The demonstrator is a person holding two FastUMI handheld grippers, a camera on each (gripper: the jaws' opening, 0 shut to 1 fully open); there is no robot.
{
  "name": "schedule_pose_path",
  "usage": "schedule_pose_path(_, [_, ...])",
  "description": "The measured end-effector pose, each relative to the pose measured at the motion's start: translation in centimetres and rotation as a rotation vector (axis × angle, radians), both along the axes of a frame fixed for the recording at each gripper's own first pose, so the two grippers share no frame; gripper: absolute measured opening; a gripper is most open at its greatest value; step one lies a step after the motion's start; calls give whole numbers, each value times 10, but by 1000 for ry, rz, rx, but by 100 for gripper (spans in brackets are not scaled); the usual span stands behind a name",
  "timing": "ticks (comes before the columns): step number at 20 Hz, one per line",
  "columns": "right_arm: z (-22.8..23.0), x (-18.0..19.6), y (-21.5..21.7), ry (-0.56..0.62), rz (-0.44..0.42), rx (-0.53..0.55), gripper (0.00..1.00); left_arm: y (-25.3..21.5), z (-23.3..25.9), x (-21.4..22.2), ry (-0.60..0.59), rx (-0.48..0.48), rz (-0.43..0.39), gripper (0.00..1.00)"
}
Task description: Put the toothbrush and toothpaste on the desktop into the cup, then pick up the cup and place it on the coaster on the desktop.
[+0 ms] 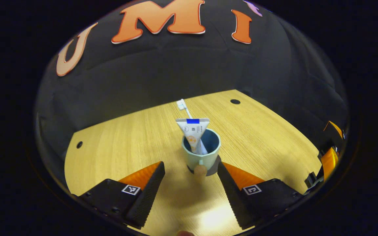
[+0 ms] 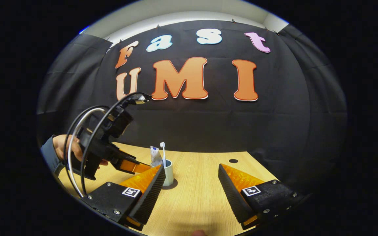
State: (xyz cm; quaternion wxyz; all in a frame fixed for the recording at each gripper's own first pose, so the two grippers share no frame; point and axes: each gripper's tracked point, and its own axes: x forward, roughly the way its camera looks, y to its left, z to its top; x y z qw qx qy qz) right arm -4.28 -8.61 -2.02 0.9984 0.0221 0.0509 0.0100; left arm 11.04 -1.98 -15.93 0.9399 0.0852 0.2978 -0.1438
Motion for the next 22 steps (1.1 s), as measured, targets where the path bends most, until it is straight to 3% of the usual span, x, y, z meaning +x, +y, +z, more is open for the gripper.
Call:
schedule_pose_path(3, [14, 7, 14, -50, -4, -15, 97, 29, 31, -14, -167, 40, 55, 98])
schedule_pose_path(6, [21, 15, 32, -79, 1, -10, 97, 42, 51, -24, -303, 3, 95, 98])
schedule_pose_path(14, [35, 31, 74, -139, 34, -27, 97, 111, 108, -58, -564, -14, 231, 97])
schedule_pose_path(16, [37, 33, 83, -150, 44, -40, 100, 122, 113, -66, -594, -22, 246, 97])
schedule_pose_path(22, [34, 39, 100, -159, 63, -64, 97, 145, 119, -80, -643, -74, 283, 97])
